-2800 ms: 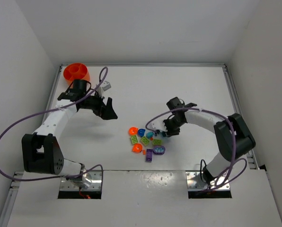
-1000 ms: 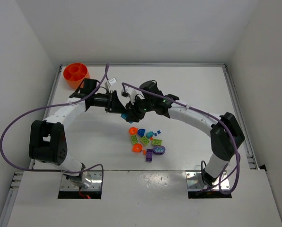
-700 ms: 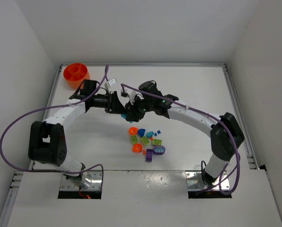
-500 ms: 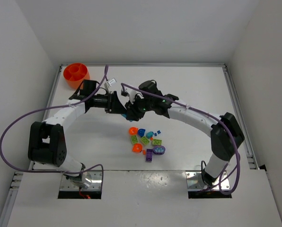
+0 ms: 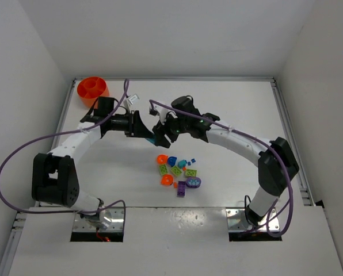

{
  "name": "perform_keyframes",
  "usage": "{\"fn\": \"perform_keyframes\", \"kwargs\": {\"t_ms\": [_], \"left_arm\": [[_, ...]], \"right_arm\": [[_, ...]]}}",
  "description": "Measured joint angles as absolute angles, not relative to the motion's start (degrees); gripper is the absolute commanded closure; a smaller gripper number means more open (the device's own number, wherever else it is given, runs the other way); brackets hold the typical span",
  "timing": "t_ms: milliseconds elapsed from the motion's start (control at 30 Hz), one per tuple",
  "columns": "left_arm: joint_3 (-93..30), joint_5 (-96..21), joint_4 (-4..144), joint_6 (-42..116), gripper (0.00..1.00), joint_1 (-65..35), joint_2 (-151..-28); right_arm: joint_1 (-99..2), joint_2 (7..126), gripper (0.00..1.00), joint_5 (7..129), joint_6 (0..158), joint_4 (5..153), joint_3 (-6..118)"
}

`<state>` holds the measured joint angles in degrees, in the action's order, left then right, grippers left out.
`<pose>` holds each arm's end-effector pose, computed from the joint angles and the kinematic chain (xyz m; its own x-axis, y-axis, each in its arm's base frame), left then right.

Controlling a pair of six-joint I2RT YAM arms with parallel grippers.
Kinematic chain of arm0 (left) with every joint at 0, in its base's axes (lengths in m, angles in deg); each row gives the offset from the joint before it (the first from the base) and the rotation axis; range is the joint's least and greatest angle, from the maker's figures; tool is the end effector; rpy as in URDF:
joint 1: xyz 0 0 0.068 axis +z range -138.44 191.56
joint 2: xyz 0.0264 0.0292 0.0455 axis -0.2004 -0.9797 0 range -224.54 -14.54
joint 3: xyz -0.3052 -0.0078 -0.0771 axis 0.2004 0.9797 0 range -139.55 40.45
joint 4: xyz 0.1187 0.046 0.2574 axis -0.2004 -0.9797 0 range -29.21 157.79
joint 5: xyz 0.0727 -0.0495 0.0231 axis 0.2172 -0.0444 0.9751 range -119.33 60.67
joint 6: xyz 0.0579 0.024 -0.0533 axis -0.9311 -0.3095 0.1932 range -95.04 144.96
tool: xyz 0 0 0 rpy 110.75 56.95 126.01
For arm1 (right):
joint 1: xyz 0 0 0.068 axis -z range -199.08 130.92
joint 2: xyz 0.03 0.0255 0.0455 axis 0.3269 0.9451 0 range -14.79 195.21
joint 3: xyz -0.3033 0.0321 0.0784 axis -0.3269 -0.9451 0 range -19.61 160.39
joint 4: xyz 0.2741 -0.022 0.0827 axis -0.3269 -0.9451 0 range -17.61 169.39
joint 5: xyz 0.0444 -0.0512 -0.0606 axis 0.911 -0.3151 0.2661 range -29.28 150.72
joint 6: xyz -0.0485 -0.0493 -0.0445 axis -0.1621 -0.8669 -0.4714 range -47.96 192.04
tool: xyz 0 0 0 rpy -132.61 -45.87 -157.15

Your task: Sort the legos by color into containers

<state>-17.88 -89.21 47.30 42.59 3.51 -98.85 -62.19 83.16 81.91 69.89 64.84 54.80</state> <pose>0.3244 -0.1084 0.2742 -0.8841 -0.0284 -0.4664 0.4117 0.4248 -0.8063 0.3085 0.3243 0.2773 -0.4183 -0.4394 -0.7949 -0.8612 0.4702 0.1932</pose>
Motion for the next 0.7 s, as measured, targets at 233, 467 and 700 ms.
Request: {"fn": "perform_keyframes", "kwargs": {"t_ms": [233,467,700], "left_arm": [[-21.09,-76.35,42.30,36.93,0.98,7.97,-92.53],[-35.17,-56.81,38.67,32.88,1.00,13.89,-96.45],[-44.87,-42.63,38.73,35.00,1.00,18.83,-105.76]], "right_arm": [[-56.55,75.51,0.24,83.77,65.36,59.84,53.30],[-50.94,65.68,0.19,81.65,59.42,57.96,39.94],[-46.19,59.34,0.17,76.73,57.23,57.85,25.34]]}}
